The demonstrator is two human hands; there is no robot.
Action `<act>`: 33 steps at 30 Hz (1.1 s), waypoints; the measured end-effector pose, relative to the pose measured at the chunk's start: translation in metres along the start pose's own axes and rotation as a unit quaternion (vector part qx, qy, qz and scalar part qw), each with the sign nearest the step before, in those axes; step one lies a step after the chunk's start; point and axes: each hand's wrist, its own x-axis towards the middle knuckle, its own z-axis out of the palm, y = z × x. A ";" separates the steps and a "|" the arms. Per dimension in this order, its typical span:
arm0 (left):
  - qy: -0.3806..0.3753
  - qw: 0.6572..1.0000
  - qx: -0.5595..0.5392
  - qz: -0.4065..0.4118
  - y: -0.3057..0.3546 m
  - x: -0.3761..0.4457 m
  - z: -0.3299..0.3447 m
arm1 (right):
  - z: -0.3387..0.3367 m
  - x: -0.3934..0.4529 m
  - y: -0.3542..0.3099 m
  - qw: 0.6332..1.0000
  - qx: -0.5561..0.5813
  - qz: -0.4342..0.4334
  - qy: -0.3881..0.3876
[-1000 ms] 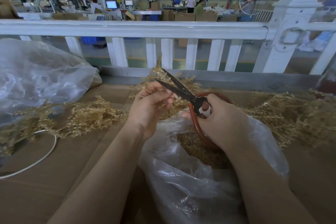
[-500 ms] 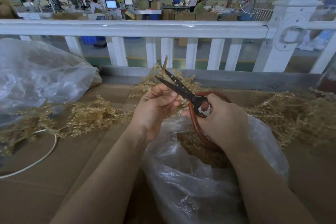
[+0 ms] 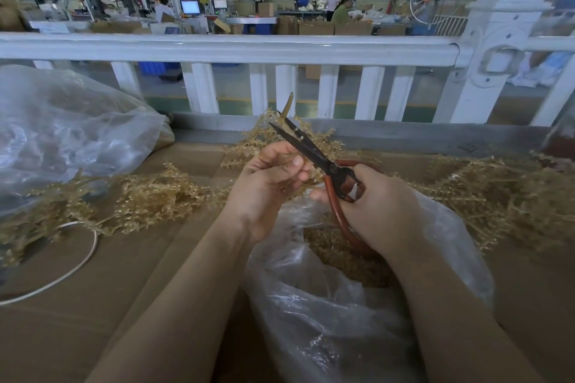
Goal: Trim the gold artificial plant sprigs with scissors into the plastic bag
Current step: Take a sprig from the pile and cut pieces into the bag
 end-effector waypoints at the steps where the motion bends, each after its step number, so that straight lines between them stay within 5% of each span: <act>1: 0.000 1.000 0.000 0.000 0.000 0.000 0.000 | -0.001 0.000 -0.001 1.000 0.008 -0.001 -0.003; 21: -0.003 1.000 0.000 -0.008 0.001 -0.002 0.000 | 0.002 0.002 0.001 1.000 -0.014 0.009 -0.009; 33: 0.071 0.994 0.072 0.039 0.012 -0.002 -0.019 | -0.007 0.003 -0.002 0.998 -0.043 0.011 -0.045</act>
